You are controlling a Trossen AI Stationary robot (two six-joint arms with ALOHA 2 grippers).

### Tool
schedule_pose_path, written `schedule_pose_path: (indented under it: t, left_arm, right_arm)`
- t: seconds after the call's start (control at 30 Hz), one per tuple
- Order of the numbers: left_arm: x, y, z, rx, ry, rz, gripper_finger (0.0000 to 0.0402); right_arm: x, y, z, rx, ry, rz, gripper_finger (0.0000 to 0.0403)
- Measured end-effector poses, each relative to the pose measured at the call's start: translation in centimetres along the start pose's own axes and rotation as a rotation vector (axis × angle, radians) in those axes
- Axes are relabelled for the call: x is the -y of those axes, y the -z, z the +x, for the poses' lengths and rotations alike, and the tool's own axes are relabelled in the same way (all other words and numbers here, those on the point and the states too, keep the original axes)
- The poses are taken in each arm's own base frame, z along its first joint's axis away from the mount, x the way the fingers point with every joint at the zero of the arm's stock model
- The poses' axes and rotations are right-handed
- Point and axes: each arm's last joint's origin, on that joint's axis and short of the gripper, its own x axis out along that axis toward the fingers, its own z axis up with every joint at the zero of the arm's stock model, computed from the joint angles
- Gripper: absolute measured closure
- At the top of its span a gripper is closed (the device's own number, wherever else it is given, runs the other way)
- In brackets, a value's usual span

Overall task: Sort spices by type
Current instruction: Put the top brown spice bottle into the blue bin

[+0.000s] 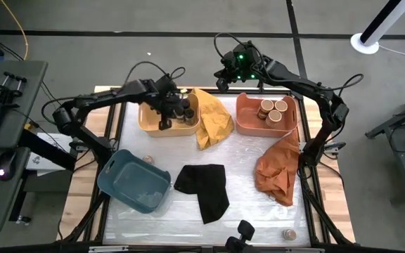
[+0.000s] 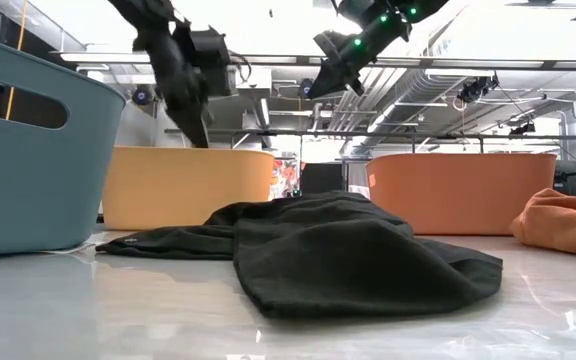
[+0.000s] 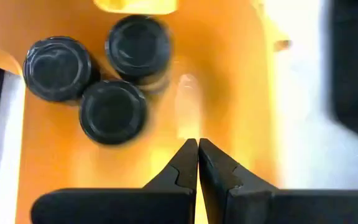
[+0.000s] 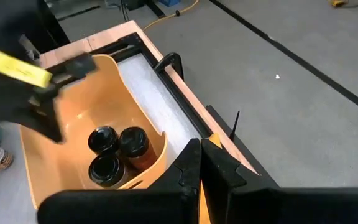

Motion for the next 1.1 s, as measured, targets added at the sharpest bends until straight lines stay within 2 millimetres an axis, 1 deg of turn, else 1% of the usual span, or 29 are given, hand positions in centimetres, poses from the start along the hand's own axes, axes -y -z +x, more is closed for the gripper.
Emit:
schedule_pose_path:
  t: [0.1,0.17,0.23,0.3,0.4,0.5,0.67,0.77,0.83,0.93,1.0,1.1]
  left_arm:
    - [0.7,-0.1,-3.3,0.024,0.036,-0.054,0.0401]
    - [1.3,0.4,-5.2,0.056,0.027,-0.135,0.0401]
    - [2.5,1.5,-6.4,0.063,0.031,-0.238,0.0401]
    - [4.0,2.8,-6.9,0.022,0.046,-0.365,0.0401]
    - [6.9,5.0,-7.1,-0.074,0.047,-0.543,0.0401]
    - [9.6,6.4,-7.2,-0.124,-0.007,-0.714,0.0401]
    - [12.9,7.2,-7.2,-0.142,-0.096,-1.007,0.0401]
    - [14.5,7.3,-6.7,-0.182,-0.157,-1.126,0.0401]
    - [15.1,7.2,-6.3,-0.189,-0.196,-1.147,0.0401]
    - [15.5,6.9,-5.6,-0.177,-0.256,-1.149,0.0395]
    - [15.5,6.6,-5.0,-0.200,-0.280,-1.132,0.0379]
    - [15.6,6.2,-3.8,-0.250,-0.305,-1.056,0.0339]
  right_arm:
    - [0.0,-0.3,0.0,0.026,0.000,-0.009,0.0403]
    - [0.0,-0.4,0.0,0.044,0.000,-0.012,0.0403]
    - [0.0,-0.5,0.0,0.049,0.000,-0.013,0.0403]
    - [0.0,-0.5,0.0,0.049,0.000,-0.013,0.0403]
    - [0.0,-0.4,0.0,0.044,0.000,-0.015,0.0403]
    - [-0.1,-0.3,0.0,0.033,-0.029,-0.052,0.0403]
    - [-0.3,0.1,0.0,-0.002,-0.095,-0.120,0.0403]
    - [-0.4,0.1,0.0,0.000,-0.148,-0.173,0.0403]
    - [-0.5,0.1,0.0,0.005,-0.175,-0.196,0.0403]
    - [-0.6,0.1,-0.1,0.005,-0.210,-0.180,0.0403]
    - [-0.8,0.2,-0.1,-0.007,-0.234,-0.134,0.0403]
    - [-1.5,0.6,0.0,-0.049,-0.289,-0.075,0.0403]
